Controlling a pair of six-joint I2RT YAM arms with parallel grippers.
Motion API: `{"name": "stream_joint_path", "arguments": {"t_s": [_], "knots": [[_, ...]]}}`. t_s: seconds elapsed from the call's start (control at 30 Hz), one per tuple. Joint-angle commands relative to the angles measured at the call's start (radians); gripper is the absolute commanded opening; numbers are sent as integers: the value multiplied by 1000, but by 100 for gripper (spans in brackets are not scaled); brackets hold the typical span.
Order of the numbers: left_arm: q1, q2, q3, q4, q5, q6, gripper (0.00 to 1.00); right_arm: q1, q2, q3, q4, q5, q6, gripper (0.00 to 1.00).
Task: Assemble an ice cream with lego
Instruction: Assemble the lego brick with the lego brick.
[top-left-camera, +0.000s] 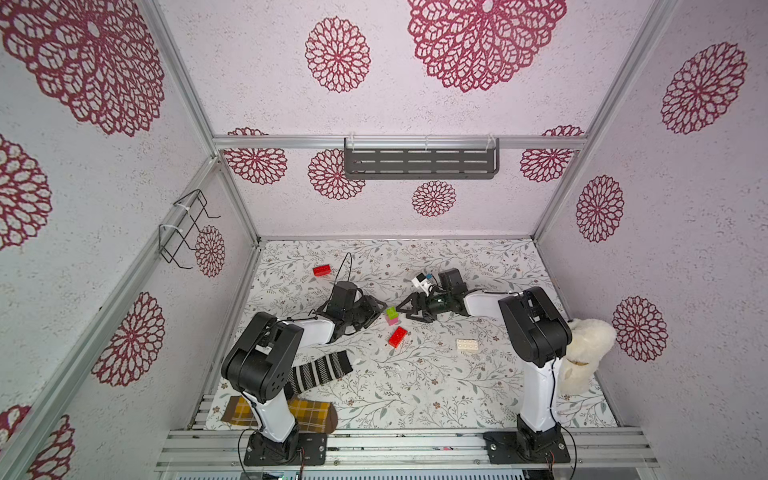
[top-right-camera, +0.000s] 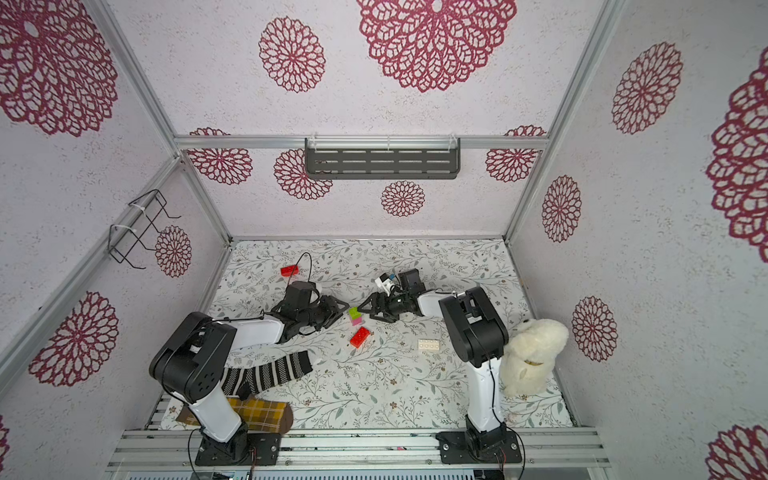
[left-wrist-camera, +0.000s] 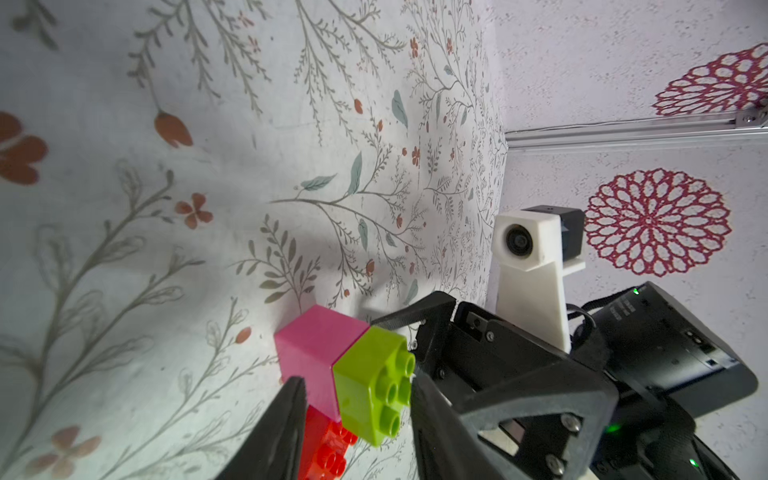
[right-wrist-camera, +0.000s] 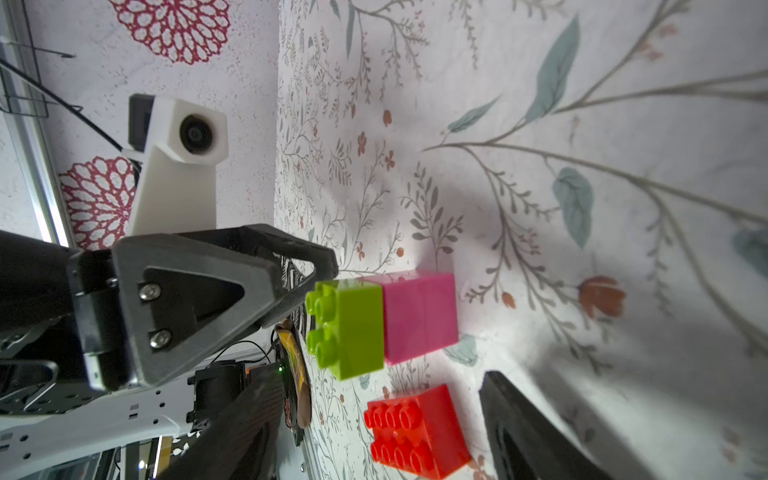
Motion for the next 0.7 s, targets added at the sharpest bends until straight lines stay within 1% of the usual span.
{"name": "stream_joint_path", "arguments": {"t_s": [0.0, 0.1, 0.3, 0.53, 0.67], "knots": [[3, 1, 24, 38, 41, -6, 45, -4, 8, 34, 47, -35, 36, 75], [4, 12, 13, 67, 52, -19, 43, -3, 22, 34, 72, -45, 55, 74], [4, 19, 10, 60, 57, -18, 41, 3, 31, 41, 99, -64, 75, 72], [-1, 54, 33, -17, 55, 12, 38, 15, 58, 65, 48, -37, 51, 67], [-2, 72, 44, -53, 46, 30, 38, 24, 75, 75, 26, -22, 39, 65]]}}
